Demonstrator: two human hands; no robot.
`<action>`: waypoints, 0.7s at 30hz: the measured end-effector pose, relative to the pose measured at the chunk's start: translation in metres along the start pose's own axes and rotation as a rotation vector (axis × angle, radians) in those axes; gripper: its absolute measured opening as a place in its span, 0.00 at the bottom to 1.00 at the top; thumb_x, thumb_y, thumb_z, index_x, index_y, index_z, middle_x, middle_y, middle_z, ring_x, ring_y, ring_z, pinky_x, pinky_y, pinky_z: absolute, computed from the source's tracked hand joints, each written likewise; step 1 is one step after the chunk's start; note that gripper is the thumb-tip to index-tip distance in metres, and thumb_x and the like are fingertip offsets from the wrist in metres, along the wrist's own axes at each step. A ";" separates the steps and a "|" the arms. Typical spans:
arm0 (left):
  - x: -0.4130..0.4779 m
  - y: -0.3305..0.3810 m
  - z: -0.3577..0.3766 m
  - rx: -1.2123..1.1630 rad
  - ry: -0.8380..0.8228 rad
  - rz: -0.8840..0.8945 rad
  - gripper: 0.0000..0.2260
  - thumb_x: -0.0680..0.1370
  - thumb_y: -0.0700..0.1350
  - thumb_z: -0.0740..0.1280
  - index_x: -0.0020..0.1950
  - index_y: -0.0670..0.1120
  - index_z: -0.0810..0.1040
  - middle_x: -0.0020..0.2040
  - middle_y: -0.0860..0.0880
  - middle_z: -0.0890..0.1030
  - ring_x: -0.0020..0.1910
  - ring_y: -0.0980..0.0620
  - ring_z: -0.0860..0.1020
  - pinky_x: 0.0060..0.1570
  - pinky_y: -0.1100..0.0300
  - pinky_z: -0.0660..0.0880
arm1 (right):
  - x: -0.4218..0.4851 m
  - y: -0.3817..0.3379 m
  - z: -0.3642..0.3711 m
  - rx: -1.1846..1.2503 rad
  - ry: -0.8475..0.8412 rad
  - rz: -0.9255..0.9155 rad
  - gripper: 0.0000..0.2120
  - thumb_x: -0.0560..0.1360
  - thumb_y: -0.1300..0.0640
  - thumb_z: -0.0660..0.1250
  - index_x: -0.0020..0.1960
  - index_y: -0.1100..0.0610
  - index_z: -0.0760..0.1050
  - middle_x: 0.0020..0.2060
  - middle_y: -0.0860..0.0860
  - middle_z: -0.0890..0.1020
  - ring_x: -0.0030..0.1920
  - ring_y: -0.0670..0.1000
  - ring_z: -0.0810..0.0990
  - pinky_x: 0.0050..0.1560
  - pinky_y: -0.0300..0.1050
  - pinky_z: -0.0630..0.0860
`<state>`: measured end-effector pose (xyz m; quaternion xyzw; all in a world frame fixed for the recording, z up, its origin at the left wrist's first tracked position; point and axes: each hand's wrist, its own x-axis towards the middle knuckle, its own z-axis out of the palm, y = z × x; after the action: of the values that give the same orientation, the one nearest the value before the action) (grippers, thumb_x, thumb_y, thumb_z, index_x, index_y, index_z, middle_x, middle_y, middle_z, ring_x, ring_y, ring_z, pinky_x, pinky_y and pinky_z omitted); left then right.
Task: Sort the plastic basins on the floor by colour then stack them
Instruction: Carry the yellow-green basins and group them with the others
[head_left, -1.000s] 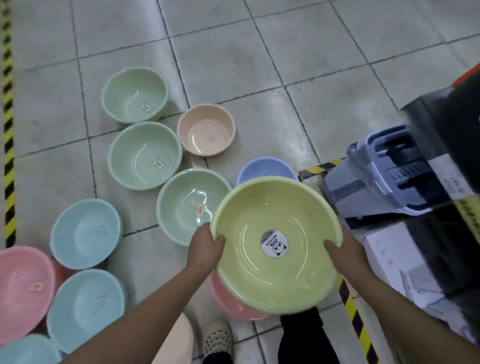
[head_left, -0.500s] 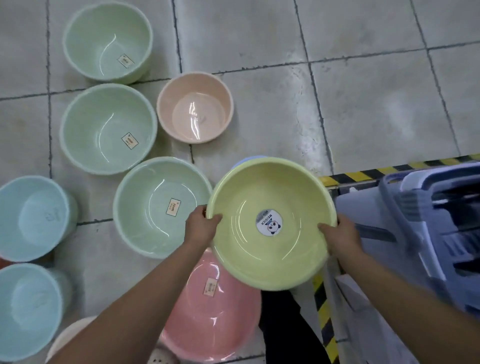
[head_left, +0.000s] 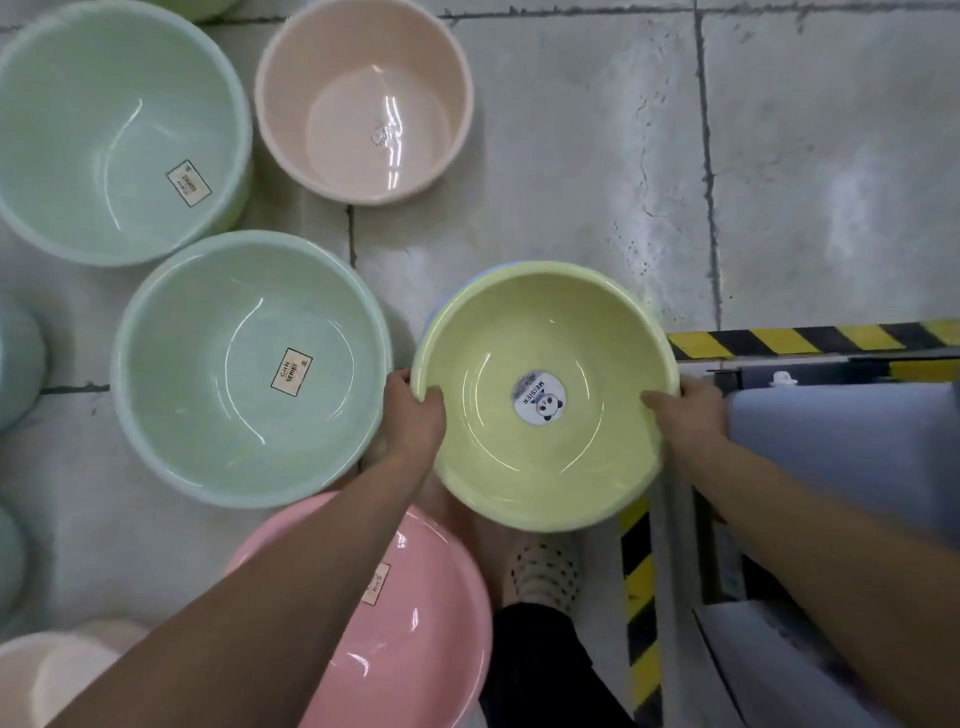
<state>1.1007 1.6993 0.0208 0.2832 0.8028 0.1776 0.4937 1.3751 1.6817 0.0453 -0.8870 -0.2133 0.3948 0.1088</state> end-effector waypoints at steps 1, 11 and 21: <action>0.005 -0.001 0.003 0.004 0.011 0.014 0.08 0.78 0.41 0.63 0.55 0.47 0.67 0.47 0.47 0.78 0.47 0.43 0.78 0.51 0.52 0.76 | 0.007 -0.002 0.004 -0.010 0.000 -0.020 0.13 0.76 0.57 0.69 0.60 0.58 0.79 0.48 0.55 0.82 0.46 0.58 0.80 0.52 0.55 0.79; 0.041 -0.019 0.012 0.027 -0.036 0.029 0.18 0.80 0.41 0.63 0.69 0.44 0.67 0.58 0.45 0.78 0.55 0.43 0.78 0.59 0.50 0.75 | 0.041 -0.001 0.048 -0.034 0.017 -0.053 0.15 0.76 0.55 0.69 0.61 0.58 0.79 0.53 0.57 0.83 0.53 0.61 0.80 0.59 0.59 0.77; -0.010 0.004 -0.044 -0.076 -0.214 -0.167 0.20 0.70 0.46 0.69 0.62 0.48 0.77 0.55 0.46 0.83 0.54 0.44 0.81 0.59 0.47 0.77 | -0.039 -0.028 -0.004 0.114 0.055 -0.087 0.15 0.78 0.57 0.66 0.64 0.57 0.77 0.50 0.57 0.81 0.48 0.59 0.79 0.50 0.51 0.74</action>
<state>1.0664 1.6962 0.0495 0.2137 0.7590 0.1349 0.6001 1.3464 1.6880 0.0834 -0.8797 -0.2258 0.3769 0.1820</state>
